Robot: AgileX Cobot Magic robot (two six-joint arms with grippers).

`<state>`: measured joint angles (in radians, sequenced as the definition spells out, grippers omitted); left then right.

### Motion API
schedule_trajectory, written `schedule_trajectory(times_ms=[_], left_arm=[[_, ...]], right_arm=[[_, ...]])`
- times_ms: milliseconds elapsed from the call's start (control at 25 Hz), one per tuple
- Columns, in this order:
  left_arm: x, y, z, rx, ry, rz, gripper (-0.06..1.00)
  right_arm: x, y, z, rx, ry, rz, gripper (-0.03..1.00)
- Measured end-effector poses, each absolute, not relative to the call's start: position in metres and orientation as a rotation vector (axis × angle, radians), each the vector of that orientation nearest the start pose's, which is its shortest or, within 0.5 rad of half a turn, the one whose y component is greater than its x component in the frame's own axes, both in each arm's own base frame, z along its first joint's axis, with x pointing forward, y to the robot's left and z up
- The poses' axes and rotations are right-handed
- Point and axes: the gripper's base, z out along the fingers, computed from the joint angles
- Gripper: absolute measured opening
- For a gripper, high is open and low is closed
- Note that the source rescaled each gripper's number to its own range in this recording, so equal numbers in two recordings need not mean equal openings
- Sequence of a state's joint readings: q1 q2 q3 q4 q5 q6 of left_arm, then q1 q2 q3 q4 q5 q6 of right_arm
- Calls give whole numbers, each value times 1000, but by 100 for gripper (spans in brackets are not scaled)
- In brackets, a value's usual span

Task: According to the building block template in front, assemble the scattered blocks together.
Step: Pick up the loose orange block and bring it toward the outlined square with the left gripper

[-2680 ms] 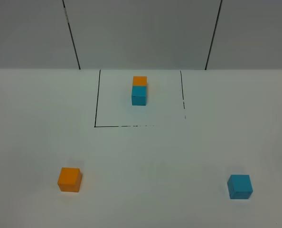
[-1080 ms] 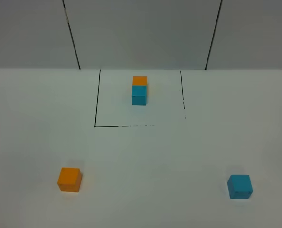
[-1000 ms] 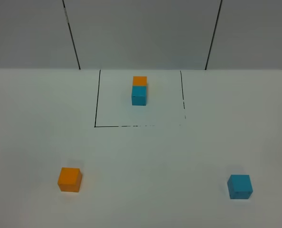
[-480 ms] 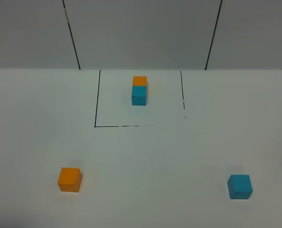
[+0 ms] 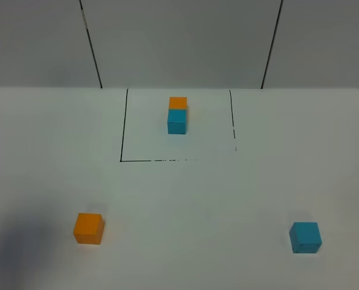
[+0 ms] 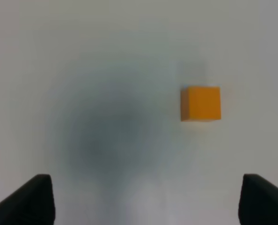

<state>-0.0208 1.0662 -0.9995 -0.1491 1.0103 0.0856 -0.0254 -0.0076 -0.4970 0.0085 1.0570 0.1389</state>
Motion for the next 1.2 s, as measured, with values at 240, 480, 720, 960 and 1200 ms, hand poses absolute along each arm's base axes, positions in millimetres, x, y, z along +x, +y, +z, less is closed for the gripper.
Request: schedule_trajectory(times_ms=[240,480,720,960,1200], left_arm=[[225,-33,324,112,2628,-191,68],[246,-55,303,70,2685,-122,68],[270,-71,280,58,2760,-113,68],[294,-93,245,99,2852,-105,68],[307,-125,203,164,2901,-110,68]], right_arm=[[-6,1,277,167,2030,81,72],[-6,1,277,167,2030,81,72],[-6,1,277,167,2030,81,72],[-6,1,277,167,2030,81,72],[-6,1,277,167,2030,81,72]])
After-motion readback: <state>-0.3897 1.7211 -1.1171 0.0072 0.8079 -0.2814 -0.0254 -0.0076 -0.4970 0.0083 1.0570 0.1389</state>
